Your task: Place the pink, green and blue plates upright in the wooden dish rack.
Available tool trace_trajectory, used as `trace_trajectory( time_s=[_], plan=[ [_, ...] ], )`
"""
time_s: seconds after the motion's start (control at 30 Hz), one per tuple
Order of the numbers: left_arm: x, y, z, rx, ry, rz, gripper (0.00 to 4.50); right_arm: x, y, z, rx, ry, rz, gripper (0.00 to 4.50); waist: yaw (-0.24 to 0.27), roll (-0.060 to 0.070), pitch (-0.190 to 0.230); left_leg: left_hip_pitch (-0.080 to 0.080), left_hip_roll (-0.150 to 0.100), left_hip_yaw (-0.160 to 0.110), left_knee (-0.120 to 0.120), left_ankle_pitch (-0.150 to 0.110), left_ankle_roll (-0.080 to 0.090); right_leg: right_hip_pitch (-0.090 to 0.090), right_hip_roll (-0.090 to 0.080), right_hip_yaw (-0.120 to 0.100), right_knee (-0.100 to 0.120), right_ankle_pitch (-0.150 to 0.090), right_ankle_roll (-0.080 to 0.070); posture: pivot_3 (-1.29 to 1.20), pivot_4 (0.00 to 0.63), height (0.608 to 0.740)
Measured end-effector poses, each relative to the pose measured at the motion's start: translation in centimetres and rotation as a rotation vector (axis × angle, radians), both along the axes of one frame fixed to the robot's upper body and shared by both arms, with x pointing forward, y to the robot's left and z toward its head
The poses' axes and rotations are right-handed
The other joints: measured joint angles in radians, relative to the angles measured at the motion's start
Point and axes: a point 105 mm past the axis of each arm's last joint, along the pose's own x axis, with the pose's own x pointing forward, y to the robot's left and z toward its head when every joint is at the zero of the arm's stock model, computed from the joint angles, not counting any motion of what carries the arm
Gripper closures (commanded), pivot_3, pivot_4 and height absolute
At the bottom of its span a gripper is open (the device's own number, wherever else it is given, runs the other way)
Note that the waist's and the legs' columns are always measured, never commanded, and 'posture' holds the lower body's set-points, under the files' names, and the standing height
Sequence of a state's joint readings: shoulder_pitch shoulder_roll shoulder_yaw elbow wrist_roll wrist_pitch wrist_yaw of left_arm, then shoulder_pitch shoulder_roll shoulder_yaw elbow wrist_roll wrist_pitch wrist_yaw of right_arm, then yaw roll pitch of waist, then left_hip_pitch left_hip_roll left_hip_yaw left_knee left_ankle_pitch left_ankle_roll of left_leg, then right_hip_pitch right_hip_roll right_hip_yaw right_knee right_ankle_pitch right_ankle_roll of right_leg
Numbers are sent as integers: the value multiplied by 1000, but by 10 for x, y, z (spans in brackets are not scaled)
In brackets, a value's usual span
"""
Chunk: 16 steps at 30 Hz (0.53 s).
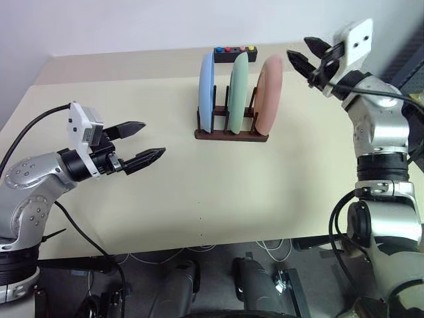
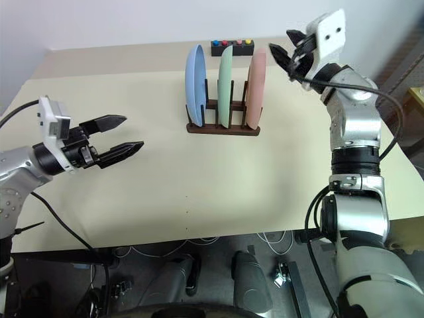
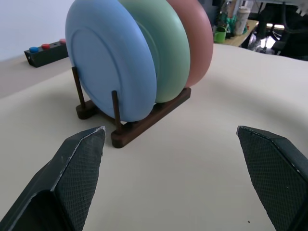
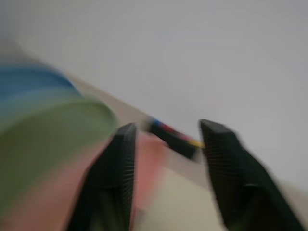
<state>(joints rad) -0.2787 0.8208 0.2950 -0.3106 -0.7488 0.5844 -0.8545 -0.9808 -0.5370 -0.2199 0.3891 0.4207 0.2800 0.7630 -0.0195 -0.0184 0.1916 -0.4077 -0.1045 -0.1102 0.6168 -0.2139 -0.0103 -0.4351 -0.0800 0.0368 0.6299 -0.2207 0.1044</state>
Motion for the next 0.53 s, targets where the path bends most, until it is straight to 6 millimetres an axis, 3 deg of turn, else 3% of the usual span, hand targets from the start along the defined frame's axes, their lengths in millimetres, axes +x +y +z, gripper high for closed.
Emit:
trace_trajectory(
  time_s=[0.03,0.1,0.17,0.2,0.33,0.4,0.53],
  plan=[
    [1,4,2,4,-4,12,0,-10,3,9,53,-5,80,91,2,0,0,0,0,0,0,0,0,0,0,0,0,0,0,0,150,740],
    [3,10,3,5,-5,30,0,-29,9,20,121,-13,223,36,4,0,0,0,0,0,0,0,1,1,-1,0,-1,0,0,0,150,740],
    [2,12,5,6,-13,35,0,-56,24,16,133,38,422,36,6,0,0,0,0,-1,0,-1,1,1,-1,0,-1,0,0,0,150,740],
    [2,12,6,7,-15,36,0,-66,30,8,109,86,498,36,6,0,0,0,0,-1,0,-1,1,1,-2,0,-1,0,0,0,150,740],
    [-7,14,-3,36,5,42,0,-122,51,-68,-205,421,794,36,5,0,0,0,0,0,1,-1,2,1,-3,-1,-2,0,0,0,150,740],
    [-13,13,-7,48,14,37,0,-126,51,-86,-266,498,813,36,-3,0,0,0,0,2,4,-1,2,1,-2,1,-1,0,0,0,150,740],
    [-25,10,-7,72,22,25,0,-122,53,-92,-341,469,786,36,1,0,0,0,2,3,5,-2,2,1,-1,1,-1,0,0,0,150,740]
  ],
)
